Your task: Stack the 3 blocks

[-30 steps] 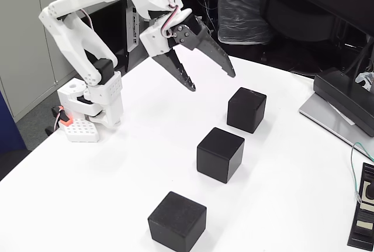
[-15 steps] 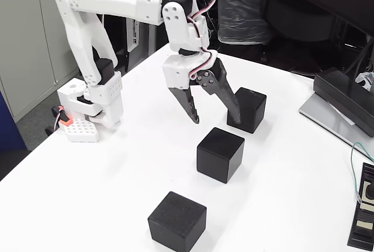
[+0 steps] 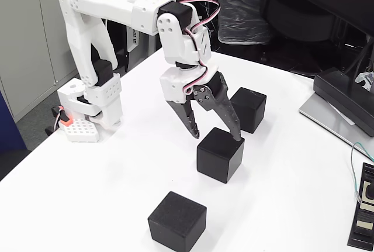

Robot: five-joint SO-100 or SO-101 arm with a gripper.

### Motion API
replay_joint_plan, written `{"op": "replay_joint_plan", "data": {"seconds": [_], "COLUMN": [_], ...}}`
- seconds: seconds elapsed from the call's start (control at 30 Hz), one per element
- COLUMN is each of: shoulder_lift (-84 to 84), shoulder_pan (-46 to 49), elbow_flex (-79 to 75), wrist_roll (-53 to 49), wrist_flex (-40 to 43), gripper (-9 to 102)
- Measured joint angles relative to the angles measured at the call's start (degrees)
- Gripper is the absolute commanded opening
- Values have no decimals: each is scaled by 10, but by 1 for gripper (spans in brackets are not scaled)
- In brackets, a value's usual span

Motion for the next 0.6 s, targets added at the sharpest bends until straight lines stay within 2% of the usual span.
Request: {"op": "replay_joint_plan", "data": {"seconds": [0.6], "shoulder_lift": [0], "shoulder_pan": [9], "elbow_flex": [-1], "wrist_roll": [0], "wrist_flex": [-13], "gripper": [29]}}
